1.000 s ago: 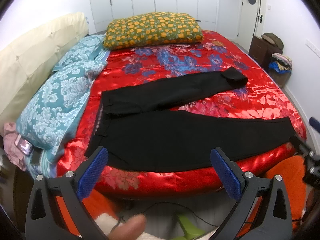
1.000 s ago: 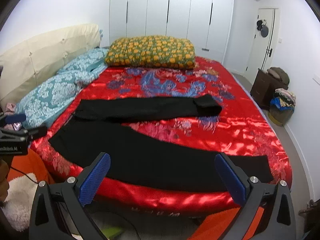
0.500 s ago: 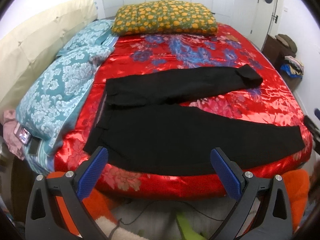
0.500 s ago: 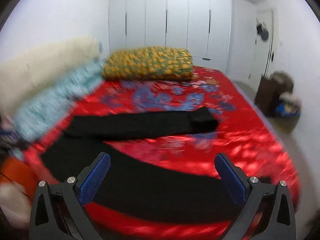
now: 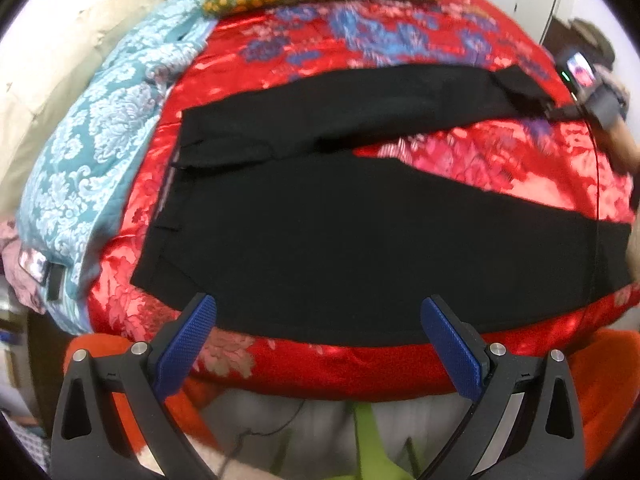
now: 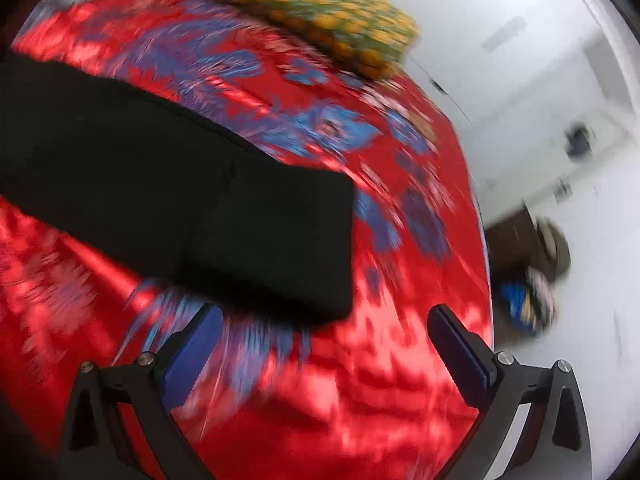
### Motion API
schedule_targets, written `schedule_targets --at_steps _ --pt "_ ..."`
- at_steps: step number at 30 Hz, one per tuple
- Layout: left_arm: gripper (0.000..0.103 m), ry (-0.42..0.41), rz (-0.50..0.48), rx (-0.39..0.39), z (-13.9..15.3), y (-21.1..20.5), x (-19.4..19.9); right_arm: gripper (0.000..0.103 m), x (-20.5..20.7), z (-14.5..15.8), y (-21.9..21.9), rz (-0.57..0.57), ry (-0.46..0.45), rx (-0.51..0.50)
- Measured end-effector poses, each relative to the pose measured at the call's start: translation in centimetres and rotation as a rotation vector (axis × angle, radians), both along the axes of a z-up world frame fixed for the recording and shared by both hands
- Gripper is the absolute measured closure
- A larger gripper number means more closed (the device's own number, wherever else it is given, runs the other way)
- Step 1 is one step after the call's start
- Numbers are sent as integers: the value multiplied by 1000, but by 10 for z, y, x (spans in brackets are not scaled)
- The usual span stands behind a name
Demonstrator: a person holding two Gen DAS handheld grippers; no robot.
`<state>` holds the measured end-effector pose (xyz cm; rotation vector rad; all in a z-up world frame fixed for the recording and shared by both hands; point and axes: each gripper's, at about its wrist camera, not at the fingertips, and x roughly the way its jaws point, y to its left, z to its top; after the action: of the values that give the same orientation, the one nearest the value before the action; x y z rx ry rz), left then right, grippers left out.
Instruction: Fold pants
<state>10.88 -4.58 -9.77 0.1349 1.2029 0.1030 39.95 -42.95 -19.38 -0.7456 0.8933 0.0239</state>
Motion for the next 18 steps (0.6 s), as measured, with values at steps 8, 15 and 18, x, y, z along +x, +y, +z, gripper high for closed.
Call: schedule_targets --at_steps 8,15,18 --pt "1 68 -31 47 -25 -24 21 87 77 21 -142 -463 -109 582" --pt "1 82 -65 3 -35 -38 28 9 17 6 -290 -896 -170 887" --pt "1 77 -60 -12 -36 -36 29 9 -9 8 -291 -892 -156 957"
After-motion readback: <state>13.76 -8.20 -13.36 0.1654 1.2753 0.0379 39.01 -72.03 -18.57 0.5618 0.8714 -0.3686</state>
